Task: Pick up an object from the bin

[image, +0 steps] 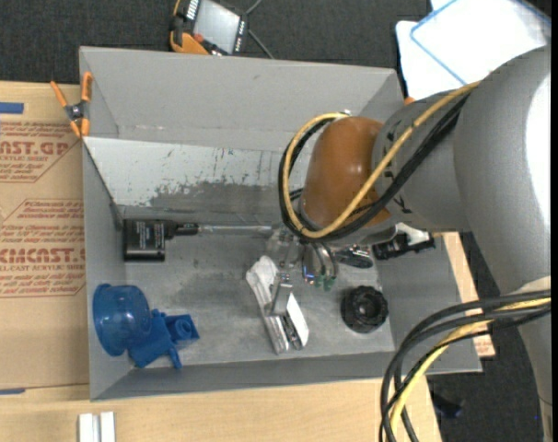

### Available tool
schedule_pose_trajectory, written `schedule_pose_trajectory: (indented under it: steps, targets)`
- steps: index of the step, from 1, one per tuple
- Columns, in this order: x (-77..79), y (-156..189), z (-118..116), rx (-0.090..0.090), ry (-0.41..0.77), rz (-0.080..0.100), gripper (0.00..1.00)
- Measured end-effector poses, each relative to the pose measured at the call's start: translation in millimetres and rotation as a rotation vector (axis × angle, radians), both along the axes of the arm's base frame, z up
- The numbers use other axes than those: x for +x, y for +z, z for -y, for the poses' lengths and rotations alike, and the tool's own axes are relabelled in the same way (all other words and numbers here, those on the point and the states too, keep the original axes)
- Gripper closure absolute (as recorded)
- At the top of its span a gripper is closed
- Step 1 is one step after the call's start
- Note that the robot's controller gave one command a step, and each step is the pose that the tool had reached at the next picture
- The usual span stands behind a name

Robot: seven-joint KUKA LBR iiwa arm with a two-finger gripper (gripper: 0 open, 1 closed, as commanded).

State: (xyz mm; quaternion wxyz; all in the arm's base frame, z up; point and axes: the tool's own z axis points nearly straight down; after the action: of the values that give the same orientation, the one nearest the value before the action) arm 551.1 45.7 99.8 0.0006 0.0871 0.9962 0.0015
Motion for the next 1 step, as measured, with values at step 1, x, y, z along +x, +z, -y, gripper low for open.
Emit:
schedule_pose_trajectory:
  steps: [1]
  targets:
    - [23.1, -27.3, 19.0, -0.011, 0.272, 0.018, 0.00]
